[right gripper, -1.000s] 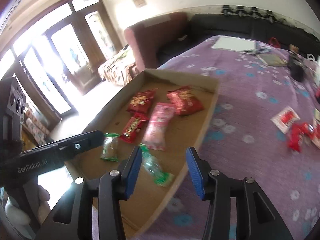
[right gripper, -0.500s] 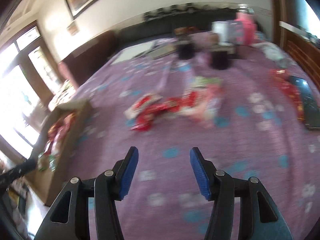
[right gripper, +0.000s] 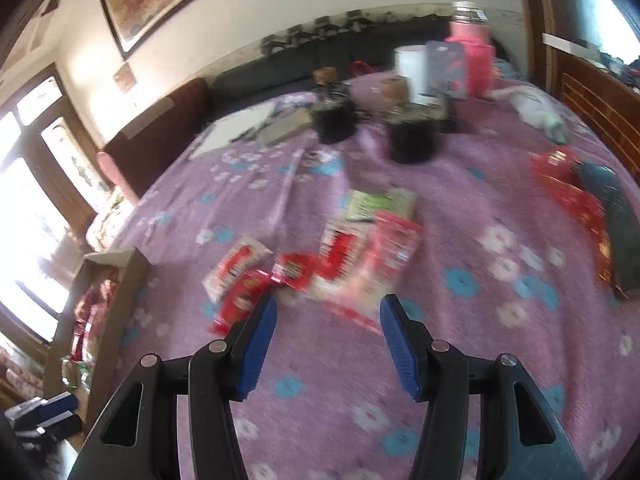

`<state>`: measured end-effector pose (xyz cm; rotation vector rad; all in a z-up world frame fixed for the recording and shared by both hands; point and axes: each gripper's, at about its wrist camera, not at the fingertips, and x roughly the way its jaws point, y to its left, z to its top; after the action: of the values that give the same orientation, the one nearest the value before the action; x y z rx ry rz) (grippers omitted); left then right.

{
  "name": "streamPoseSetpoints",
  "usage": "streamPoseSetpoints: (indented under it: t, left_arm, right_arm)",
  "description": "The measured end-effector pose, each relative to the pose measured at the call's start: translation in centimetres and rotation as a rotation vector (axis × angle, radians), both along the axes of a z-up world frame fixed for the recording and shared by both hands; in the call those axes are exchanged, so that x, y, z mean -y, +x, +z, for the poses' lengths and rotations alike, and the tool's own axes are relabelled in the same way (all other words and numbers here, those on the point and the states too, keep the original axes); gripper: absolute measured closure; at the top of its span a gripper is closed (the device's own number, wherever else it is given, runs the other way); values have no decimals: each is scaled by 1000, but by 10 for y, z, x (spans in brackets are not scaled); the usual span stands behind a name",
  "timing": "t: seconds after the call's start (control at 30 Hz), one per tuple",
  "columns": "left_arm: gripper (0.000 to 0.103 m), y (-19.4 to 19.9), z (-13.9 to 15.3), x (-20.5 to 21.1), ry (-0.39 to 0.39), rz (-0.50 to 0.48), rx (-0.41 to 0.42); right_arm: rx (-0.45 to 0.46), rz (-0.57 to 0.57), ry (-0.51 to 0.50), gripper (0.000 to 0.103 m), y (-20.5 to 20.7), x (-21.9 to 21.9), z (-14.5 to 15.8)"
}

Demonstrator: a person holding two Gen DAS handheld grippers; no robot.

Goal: Organize snacks
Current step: 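Move both open tools back toward the remaining snacks on the table, then grasp a small red candy with right tool while left tool grasps a red stick snack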

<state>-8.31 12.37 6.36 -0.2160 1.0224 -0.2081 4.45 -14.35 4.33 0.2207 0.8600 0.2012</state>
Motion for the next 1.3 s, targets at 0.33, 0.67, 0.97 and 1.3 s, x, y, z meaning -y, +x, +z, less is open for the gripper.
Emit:
streamPoseSetpoints:
  t: [0.33, 0.67, 0.97, 1.3]
  left_arm:
    - [54, 0, 1, -2, 4, -7, -6]
    - [53, 6, -1, -13, -27, 7, 2]
    - [54, 8, -6, 16, -40, -68, -18]
    - [54, 1, 10, 1, -26, -25, 1]
  right_arm:
    - [-104, 87, -219, 48, 74, -69, -28]
    - [-227, 313, -105, 57, 4, -72, -33]
    - [-45, 148, -86, 51, -6, -45, -6]
    - [-138, 70, -202, 80, 39, -77, -36]
